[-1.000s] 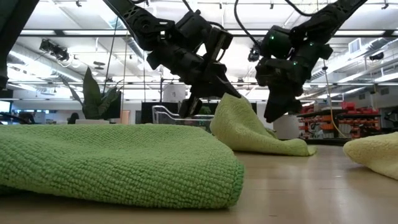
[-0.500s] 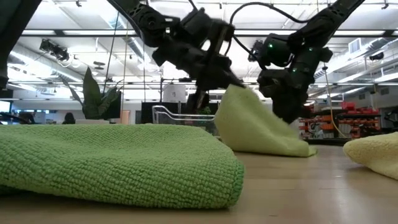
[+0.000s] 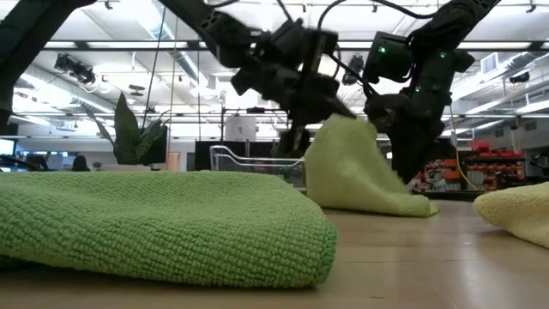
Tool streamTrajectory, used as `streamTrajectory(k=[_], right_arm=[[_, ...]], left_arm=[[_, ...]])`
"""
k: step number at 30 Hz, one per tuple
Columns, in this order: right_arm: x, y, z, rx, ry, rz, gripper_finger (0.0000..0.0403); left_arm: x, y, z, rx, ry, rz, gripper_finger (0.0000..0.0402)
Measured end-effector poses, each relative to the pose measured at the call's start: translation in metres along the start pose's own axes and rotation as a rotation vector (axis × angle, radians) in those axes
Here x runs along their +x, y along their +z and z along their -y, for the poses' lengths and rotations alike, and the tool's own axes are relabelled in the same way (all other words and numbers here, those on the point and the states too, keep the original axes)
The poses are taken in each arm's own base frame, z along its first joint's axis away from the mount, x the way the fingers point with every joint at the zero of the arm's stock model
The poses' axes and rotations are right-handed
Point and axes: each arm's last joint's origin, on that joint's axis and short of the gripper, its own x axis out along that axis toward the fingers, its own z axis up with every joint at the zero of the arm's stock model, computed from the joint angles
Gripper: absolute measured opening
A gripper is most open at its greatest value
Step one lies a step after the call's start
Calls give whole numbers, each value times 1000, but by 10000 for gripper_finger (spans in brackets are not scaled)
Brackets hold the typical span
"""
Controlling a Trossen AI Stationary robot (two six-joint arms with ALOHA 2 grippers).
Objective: Fold microfiber towels
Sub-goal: Fold the light green microfiber cloth
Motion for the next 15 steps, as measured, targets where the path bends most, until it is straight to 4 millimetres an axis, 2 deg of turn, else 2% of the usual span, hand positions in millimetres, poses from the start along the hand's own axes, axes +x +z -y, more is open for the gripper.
streamTrajectory(k=[8, 13, 15], right_arm=[[-1, 3, 4, 42, -31, 23, 93], [-1, 4, 5, 64, -39, 40, 93], [-1, 4, 4, 75, -36, 43, 93]], left_arm=[[2, 6, -5, 18, 48, -48, 8], [15, 0, -26, -47, 73, -89, 8], [18, -1, -27, -52, 60, -100, 8]])
